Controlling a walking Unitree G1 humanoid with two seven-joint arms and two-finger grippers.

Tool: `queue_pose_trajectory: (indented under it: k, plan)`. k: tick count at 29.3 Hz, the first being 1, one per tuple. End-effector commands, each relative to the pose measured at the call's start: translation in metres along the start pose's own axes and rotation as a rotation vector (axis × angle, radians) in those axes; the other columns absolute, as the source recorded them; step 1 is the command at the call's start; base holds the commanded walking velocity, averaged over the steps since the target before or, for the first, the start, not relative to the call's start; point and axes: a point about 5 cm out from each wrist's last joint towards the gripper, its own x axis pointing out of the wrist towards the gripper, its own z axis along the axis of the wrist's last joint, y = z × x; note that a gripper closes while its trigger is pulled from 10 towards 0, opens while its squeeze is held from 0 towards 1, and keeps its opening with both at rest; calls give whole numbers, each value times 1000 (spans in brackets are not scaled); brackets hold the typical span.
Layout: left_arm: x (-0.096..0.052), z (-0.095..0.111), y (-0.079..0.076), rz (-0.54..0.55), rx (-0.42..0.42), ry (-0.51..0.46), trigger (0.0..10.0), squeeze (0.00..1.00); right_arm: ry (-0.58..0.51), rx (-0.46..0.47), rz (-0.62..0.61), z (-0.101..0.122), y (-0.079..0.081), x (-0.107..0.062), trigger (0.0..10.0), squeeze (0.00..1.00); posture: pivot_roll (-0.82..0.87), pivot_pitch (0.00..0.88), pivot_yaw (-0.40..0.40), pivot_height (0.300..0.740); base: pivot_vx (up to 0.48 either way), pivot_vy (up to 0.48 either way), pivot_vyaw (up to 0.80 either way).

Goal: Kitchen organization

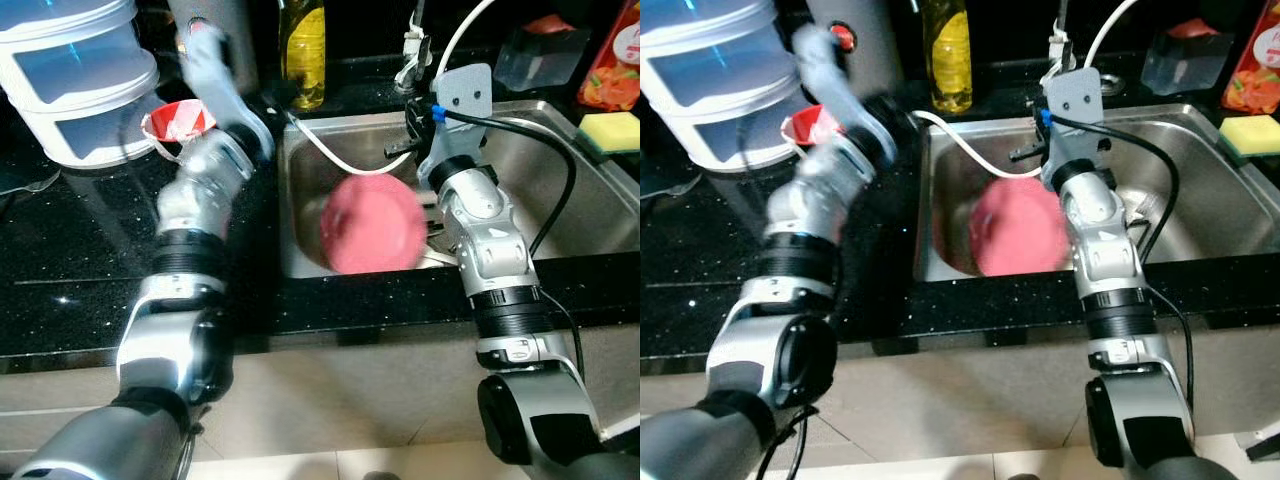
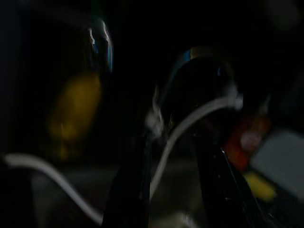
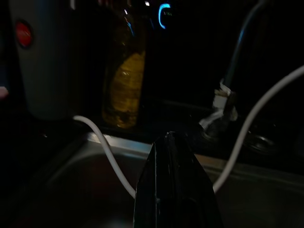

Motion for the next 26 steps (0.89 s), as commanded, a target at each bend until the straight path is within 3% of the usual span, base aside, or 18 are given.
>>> queue_pose_trajectory:
  k: [1,2,4,5,6,7,9,11,13,14,15,16,17,20,23,24,26]
  plan:
    - [-11,8,14,56,92,-5,10000,0,-56,22,9,11,4,3,10000,0,22,0,47,740,0,0,0]
    - [-14,11,18,78,213,29,10000,0,-64,27,11,12,6,3,10000,0,25,1,48,740,0,0,0]
    - [-14,11,18,78,213,29,10000,0,-64,27,11,12,6,3,10000,0,25,1,48,740,0,0,0]
    - [-17,9,22,126,457,122,10000,0,-69,32,13,13,6,3,10000,0,27,1,47,740,0,0,0]
    - [-26,3,35,166,771,281,10000,0,-75,37,16,14,7,2,10000,0,32,5,47,740,0,0,0]
    - [-34,-1,44,184,978,394,10000,0,-78,40,18,14,8,2,10000,0,32,5,47,740,0,0,0]
    - [-34,-1,44,184,978,394,10000,0,-78,40,18,14,8,2,10000,0,32,5,47,740,0,0,0]
    - [-54,-3,58,120,1182,546,10000,0,-84,42,22,14,8,2,10000,0,37,9,45,740,0,0,0]
    - [-54,-3,58,120,1182,546,10000,0,-84,42,22,14,8,2,10000,0,37,9,45,740,0,0,0]
    - [-65,-2,63,62,1233,606,10000,0,-89,45,24,15,8,2,10000,0,46,11,42,740,0,0,0]
    - [-65,-2,63,62,1233,606,10000,0,-89,45,24,15,8,2,10000,0,46,11,42,740,0,0,0]
    - [-75,2,72,24,1263,678,10000,576,-97,51,30,16,9,3,10000,0,52,14,40,740,0,0,0]
    - [-82,5,79,11,1244,725,10000,1000,-106,56,34,17,10,3,10000,0,55,19,37,740,0,0,0]
    - [-84,7,84,11,1200,738,10000,1000,-114,63,39,18,11,4,10000,0,55,19,37,740,0,0,0]
    - [-73,14,95,84,1122,729,10000,1000,-122,86,102,24,19,10,10000,0,45,58,39,740,0,0,0]
    - [-69,16,96,98,1127,733,10000,0,-120,99,124,26,22,12,10000,0,42,76,39,740,0,0,0]
    - [-62,18,96,114,1126,737,10000,0,-109,117,169,30,27,18,10000,0,38,104,39,740,0,0,0]
